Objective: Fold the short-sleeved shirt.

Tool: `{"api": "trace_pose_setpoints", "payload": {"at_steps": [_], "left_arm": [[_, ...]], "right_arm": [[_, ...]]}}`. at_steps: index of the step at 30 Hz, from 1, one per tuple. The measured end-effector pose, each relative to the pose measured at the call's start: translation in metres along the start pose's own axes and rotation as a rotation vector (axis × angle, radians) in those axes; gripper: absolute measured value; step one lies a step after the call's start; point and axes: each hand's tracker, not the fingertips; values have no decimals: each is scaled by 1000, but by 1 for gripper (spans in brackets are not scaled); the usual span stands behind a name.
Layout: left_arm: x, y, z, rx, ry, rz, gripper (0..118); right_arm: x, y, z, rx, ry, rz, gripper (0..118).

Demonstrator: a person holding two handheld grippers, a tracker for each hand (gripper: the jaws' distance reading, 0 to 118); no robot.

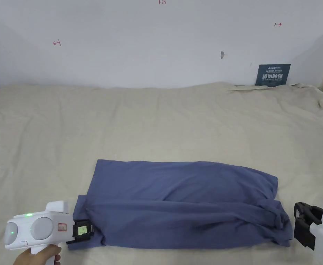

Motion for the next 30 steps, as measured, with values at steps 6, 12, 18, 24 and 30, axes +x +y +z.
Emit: {"api": "trace_pose_setpoints", "payload": {"at_steps": [6, 12, 18, 24, 30], "left_arm": [[17, -13, -14, -56, 29, -15, 60], [25, -12, 3, -20, -3, -99, 8], [27, -2, 19, 58, -18, -118, 5], [27, 9, 33, 105, -49, -131, 5], [25, 8, 30, 104, -56, -129, 5]], "right_arm": [[4, -11, -15, -56, 2, -18, 0], [14, -26, -40, -144, -16, -50, 1], [27, -50, -102, -320, -60, -44, 9], [31, -66, -150, -423, -58, -62, 86], [35, -78, -184, -494, -54, -73, 53]]}}
